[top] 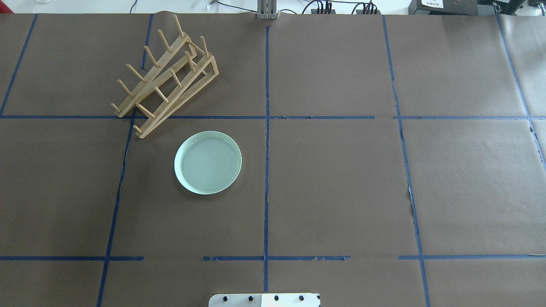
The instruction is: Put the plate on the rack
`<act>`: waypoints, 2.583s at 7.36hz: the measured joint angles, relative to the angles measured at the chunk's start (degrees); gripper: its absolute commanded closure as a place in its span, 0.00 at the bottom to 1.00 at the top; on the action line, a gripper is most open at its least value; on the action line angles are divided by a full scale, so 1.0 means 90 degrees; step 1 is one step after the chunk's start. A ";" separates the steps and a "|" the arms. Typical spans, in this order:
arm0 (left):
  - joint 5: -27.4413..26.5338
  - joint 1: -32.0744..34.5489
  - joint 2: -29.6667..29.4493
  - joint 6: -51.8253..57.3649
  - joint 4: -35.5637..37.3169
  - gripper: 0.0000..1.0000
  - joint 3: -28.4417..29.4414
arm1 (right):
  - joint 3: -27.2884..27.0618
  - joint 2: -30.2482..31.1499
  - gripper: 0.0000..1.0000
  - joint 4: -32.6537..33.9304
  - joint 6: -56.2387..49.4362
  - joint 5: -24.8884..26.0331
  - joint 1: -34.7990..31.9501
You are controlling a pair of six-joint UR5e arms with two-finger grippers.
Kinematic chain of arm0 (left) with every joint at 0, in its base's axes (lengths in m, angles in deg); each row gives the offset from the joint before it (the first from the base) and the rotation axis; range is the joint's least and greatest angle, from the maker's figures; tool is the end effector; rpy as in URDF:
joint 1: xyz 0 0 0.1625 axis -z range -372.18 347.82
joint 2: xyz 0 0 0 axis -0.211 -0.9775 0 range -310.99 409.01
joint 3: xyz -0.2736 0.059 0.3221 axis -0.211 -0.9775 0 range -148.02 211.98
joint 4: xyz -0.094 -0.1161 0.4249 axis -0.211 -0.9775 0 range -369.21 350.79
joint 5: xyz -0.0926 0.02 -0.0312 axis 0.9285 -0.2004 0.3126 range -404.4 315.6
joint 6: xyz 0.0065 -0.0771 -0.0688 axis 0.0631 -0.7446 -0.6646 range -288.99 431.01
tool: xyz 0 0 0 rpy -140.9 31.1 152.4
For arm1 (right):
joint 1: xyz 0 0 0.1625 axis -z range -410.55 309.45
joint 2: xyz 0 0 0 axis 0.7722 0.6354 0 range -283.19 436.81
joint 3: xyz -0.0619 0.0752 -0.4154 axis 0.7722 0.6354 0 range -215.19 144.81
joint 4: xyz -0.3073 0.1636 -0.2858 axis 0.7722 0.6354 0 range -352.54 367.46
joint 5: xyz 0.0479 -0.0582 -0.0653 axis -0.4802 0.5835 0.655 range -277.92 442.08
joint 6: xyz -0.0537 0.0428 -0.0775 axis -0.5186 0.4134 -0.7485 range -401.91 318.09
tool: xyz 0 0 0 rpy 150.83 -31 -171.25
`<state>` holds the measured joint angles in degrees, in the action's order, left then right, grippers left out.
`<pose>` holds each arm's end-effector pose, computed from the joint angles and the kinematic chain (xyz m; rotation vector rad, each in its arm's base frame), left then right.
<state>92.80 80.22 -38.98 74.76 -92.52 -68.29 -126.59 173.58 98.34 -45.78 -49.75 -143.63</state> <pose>-0.0788 -0.5096 0.5948 0.0702 0.8212 0.0336 0.0894 -0.4646 0.7139 -0.0597 -0.7342 0.0267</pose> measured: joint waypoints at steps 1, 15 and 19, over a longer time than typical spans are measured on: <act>0.0011 -0.0003 -0.0008 0.0053 -0.0021 0.00 -0.0030 | 0.0000 0.0000 0.00 0.0000 0.0000 0.0000 0.0000; -0.0024 -0.3283 -0.0485 -0.5962 -0.3919 0.00 -0.0327 | 0.0001 0.0000 0.00 0.0000 0.0000 0.0000 0.0000; -0.1022 -0.5323 -0.3265 -0.8917 -0.1503 0.00 -0.0315 | -0.0001 -0.0001 0.00 0.0000 0.0000 0.0000 0.0000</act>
<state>83.60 32.32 -68.36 -5.49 -106.04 -71.12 -126.59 173.57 98.34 -45.78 -49.75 -143.62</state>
